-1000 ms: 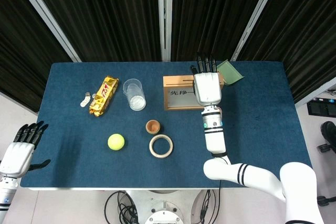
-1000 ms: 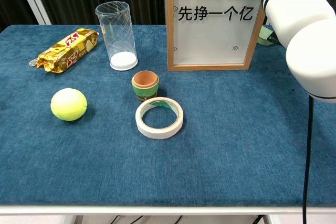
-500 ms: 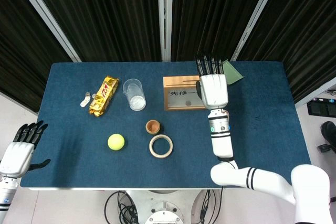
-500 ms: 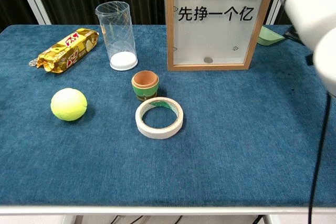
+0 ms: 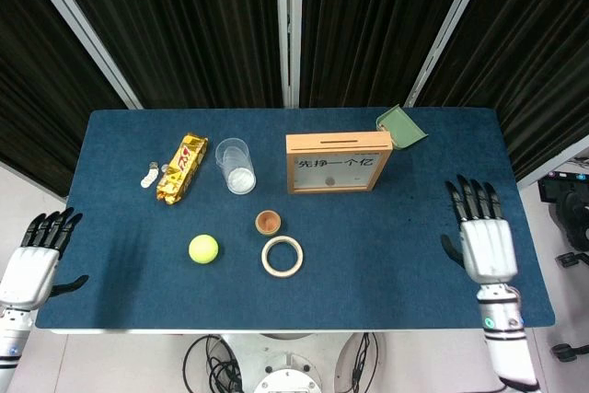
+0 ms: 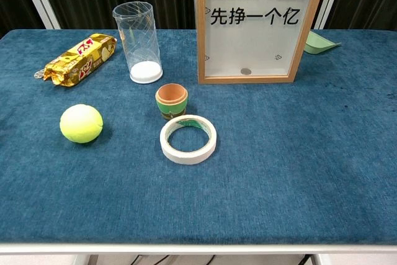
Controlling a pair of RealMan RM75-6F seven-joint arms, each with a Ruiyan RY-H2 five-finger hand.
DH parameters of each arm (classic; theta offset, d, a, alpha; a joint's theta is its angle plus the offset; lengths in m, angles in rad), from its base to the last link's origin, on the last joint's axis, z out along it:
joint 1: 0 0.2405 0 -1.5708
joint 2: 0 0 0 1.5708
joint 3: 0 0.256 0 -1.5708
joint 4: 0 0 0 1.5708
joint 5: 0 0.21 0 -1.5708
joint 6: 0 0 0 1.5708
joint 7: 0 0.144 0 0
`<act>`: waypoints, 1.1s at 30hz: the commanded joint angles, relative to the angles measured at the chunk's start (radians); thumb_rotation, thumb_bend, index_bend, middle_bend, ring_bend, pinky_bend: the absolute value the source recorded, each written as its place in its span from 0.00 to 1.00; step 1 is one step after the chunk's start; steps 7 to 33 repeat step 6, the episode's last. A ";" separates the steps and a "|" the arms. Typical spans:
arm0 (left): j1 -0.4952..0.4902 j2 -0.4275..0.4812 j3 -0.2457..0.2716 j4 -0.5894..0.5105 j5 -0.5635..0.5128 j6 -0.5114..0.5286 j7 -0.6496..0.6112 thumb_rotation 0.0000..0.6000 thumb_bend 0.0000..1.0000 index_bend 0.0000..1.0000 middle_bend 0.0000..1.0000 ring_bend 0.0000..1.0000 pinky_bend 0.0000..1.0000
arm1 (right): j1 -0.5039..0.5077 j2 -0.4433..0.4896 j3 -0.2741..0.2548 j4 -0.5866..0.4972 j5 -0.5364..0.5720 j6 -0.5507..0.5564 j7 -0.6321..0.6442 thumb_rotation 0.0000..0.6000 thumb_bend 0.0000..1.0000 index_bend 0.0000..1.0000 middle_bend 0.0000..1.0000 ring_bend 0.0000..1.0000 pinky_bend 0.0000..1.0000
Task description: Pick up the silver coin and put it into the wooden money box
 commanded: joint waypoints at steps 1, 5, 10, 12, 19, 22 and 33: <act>0.000 0.001 -0.010 -0.008 -0.012 0.004 0.013 1.00 0.09 0.02 0.00 0.00 0.00 | -0.125 0.065 -0.080 0.055 -0.049 0.070 0.137 1.00 0.18 0.00 0.00 0.00 0.00; -0.002 0.003 -0.018 -0.016 -0.020 0.004 0.030 1.00 0.09 0.02 0.00 0.00 0.00 | -0.161 0.093 -0.075 0.076 -0.020 0.038 0.194 1.00 0.19 0.00 0.00 0.00 0.00; -0.002 0.004 -0.018 -0.019 -0.020 0.004 0.036 1.00 0.09 0.02 0.00 0.00 0.00 | -0.165 0.098 -0.067 0.080 -0.017 0.029 0.202 1.00 0.19 0.00 0.00 0.00 0.00; -0.002 0.004 -0.018 -0.019 -0.020 0.004 0.036 1.00 0.09 0.02 0.00 0.00 0.00 | -0.165 0.098 -0.067 0.080 -0.017 0.029 0.202 1.00 0.19 0.00 0.00 0.00 0.00; -0.002 0.004 -0.018 -0.019 -0.020 0.004 0.036 1.00 0.09 0.02 0.00 0.00 0.00 | -0.165 0.098 -0.067 0.080 -0.017 0.029 0.202 1.00 0.19 0.00 0.00 0.00 0.00; -0.002 0.004 -0.018 -0.019 -0.020 0.004 0.036 1.00 0.09 0.02 0.00 0.00 0.00 | -0.165 0.098 -0.067 0.080 -0.017 0.029 0.202 1.00 0.19 0.00 0.00 0.00 0.00; -0.002 0.004 -0.018 -0.019 -0.020 0.004 0.036 1.00 0.09 0.02 0.00 0.00 0.00 | -0.165 0.098 -0.067 0.080 -0.017 0.029 0.202 1.00 0.19 0.00 0.00 0.00 0.00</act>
